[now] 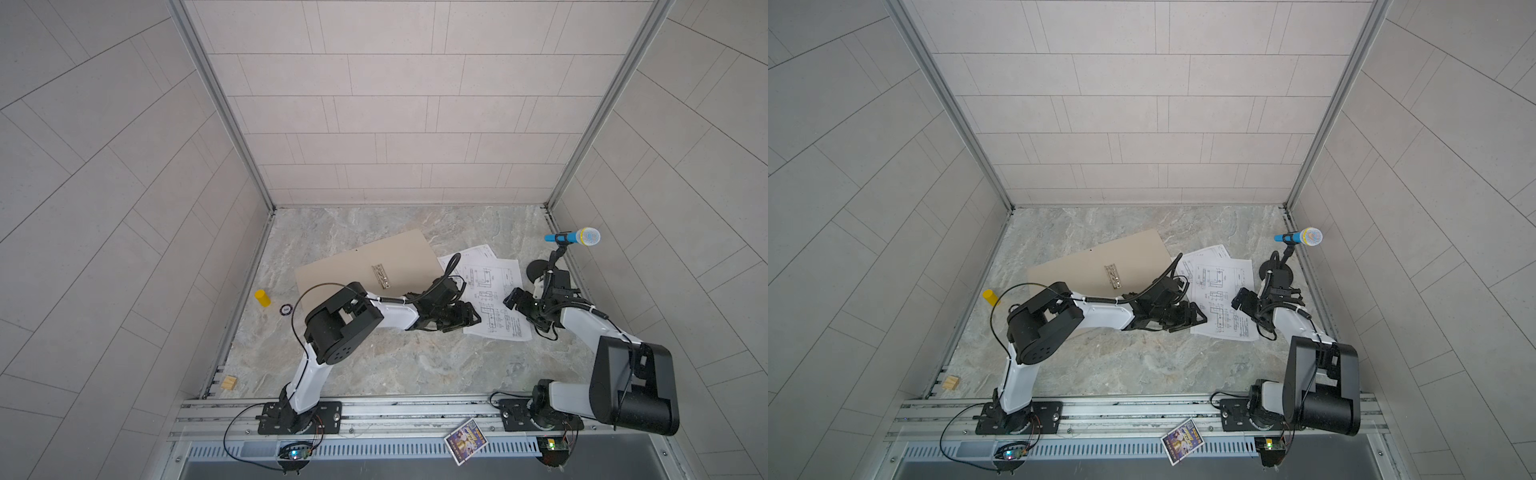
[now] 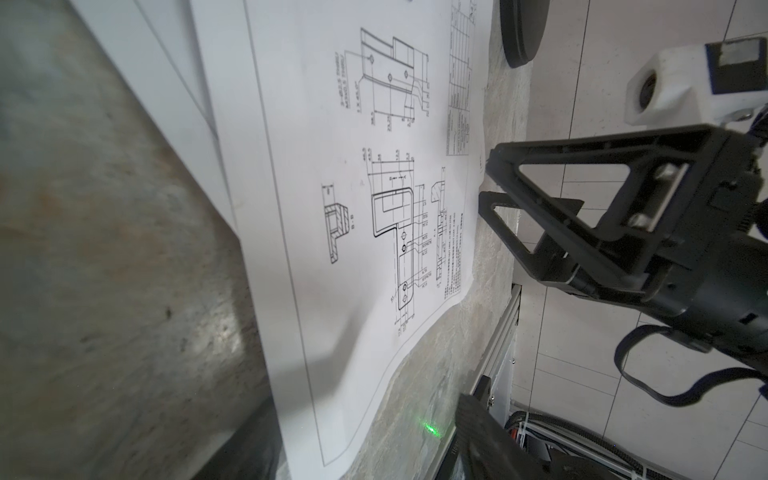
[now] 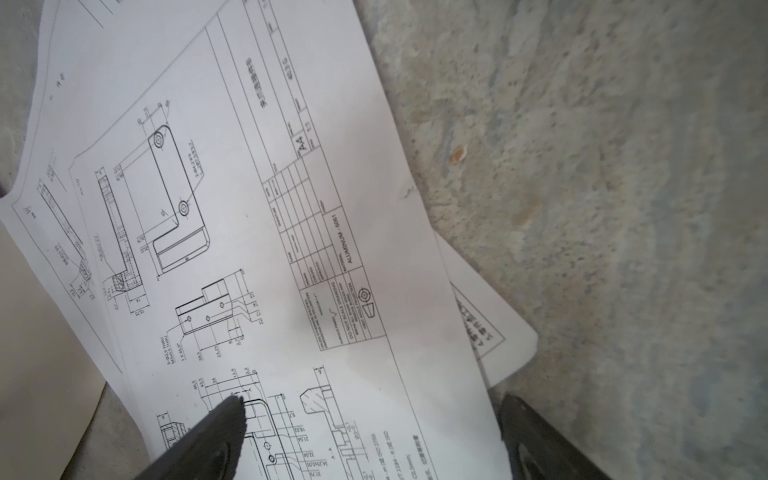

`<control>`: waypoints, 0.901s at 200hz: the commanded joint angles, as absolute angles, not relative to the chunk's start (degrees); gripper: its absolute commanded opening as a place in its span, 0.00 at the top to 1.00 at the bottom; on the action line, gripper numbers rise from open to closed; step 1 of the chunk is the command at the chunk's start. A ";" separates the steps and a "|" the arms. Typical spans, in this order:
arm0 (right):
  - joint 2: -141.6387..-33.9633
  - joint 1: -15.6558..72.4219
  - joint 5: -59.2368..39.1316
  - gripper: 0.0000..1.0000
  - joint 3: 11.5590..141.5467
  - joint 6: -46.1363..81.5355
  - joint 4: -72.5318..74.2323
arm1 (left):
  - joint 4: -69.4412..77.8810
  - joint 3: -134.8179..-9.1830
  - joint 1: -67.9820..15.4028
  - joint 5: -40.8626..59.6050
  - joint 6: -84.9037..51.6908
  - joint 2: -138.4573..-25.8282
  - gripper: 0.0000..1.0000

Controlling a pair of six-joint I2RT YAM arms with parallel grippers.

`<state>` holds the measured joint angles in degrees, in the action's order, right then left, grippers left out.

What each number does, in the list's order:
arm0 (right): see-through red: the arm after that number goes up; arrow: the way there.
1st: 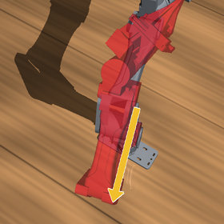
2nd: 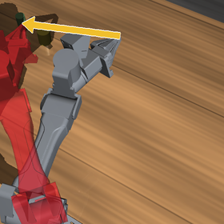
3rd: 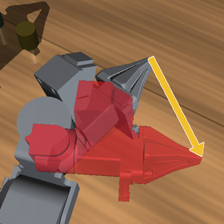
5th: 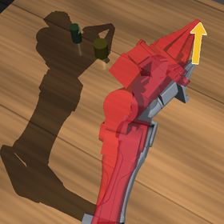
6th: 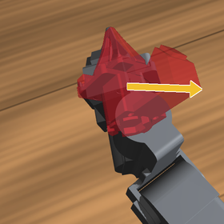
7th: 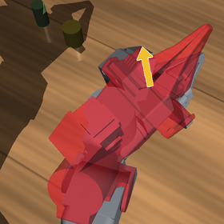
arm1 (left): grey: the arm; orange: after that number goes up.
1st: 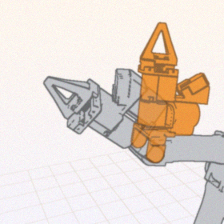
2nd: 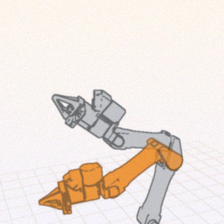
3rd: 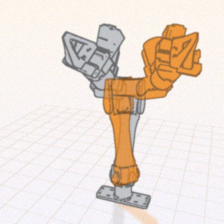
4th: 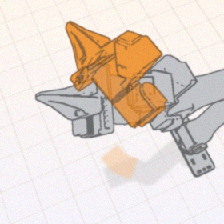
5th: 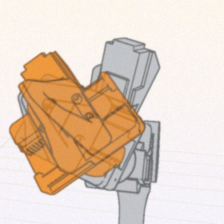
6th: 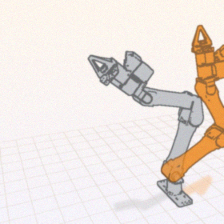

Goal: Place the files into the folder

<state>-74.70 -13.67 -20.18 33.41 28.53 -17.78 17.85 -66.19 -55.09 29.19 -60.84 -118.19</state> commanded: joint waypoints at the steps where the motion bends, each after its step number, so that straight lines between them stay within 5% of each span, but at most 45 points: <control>1: -75.42 -13.89 -21.66 0.05 32.87 28.83 -19.60 | 19.48 -64.86 -55.27 29.36 -61.97 -117.52 0.30; 144: -75.32 -13.89 -24.38 0.07 32.70 28.03 -19.34 | 26.21 -60.53 -53.95 28.44 -65.47 -114.02 0.35; 180: -75.13 -13.89 -25.25 0.08 32.70 27.86 -19.22 | 28.07 -60.38 -53.97 29.22 -66.34 -114.91 0.43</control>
